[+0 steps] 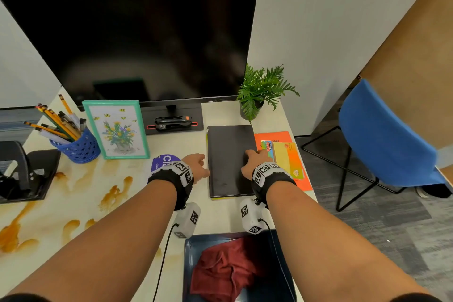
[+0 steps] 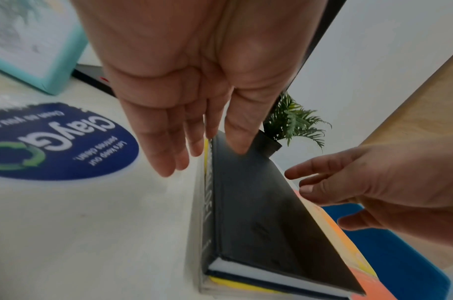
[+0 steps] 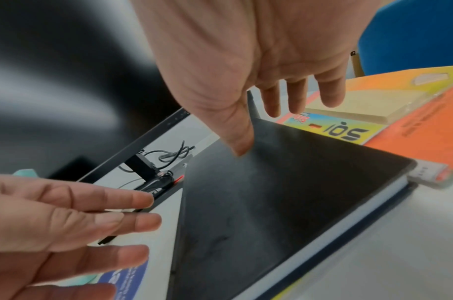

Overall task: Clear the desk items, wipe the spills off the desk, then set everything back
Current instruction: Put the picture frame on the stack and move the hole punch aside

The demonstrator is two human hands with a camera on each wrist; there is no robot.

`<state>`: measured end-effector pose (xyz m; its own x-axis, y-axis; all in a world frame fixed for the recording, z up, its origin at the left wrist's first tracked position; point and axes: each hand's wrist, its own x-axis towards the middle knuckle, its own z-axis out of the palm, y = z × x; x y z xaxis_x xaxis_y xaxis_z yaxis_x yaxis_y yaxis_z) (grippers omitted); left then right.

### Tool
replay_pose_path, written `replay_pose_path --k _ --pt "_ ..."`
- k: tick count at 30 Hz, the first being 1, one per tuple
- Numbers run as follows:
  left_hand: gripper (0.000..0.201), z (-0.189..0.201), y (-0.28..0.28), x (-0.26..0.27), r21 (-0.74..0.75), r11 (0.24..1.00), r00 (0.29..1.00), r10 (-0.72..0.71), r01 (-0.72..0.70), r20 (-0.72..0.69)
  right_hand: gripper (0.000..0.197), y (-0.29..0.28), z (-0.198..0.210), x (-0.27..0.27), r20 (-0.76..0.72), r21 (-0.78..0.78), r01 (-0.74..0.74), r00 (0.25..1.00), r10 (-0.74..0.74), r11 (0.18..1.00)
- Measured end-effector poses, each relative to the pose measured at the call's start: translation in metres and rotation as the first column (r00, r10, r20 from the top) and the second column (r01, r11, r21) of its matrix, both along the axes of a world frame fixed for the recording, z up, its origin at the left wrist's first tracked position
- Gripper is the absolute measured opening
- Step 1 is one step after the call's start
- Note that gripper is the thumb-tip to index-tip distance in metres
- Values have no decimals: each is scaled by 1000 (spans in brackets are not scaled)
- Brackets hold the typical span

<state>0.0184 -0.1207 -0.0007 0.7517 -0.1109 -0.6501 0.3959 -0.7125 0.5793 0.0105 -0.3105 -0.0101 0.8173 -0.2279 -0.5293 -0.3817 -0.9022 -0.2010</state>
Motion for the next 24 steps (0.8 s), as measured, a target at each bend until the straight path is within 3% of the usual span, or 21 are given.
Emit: replay_pose_path --k 8,15,24 --pt "66 17 29 -17 23 997 995 72 -74 66 54 27 20 0 58 70 -103 993 100 992" --pt "67 32 72 -34 182 980 986 50 -80 161 50 69 29 -4 88 102 -182 981 173 978" --pt "65 32 146 -31 100 980 971 153 -173 183 46 143 32 7 164 196 -219 968 188 956"
